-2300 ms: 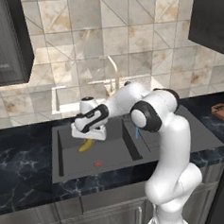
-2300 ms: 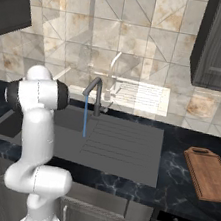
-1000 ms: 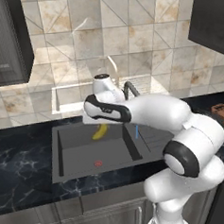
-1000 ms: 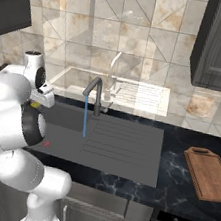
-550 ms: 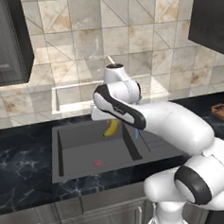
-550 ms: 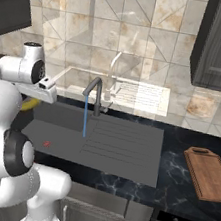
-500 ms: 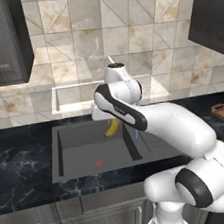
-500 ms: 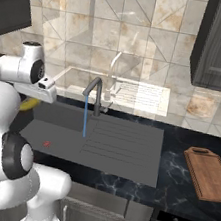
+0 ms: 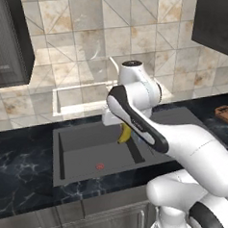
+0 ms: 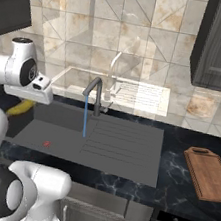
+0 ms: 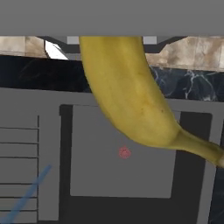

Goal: Pick the banana from the sink and place it on the cutting board to airdry. Then turn off the sink faucet.

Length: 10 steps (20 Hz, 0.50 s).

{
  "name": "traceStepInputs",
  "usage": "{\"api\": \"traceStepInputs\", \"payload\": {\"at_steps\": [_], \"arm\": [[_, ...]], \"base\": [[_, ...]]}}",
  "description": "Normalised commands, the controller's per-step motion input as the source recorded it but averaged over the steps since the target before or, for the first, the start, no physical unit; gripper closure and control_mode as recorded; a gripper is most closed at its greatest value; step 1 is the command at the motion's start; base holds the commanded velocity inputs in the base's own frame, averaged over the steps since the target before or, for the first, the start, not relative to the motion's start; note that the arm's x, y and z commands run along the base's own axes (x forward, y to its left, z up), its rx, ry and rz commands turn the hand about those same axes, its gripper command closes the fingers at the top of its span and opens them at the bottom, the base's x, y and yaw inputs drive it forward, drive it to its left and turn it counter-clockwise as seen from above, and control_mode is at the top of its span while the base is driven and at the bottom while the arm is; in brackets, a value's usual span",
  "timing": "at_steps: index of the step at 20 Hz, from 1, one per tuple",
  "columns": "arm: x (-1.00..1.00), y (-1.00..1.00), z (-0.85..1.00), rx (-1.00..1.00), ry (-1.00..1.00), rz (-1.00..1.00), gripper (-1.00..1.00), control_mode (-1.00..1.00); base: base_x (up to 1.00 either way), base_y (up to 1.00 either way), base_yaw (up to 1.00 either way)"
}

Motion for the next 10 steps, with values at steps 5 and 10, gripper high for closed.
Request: {"api": "traceStepInputs", "payload": {"at_steps": [5, 10], "arm": [[-0.51, -0.27, 0.2, 0.0, -0.05, 0.05, 1.0, -1.0], [-0.44, -0.36, 0.17, 0.0, -0.03, 0.02, 1.0, -1.0]], "base": [[0.0, 0.0, 0.0], [0.0, 0.0, 0.0]]}}
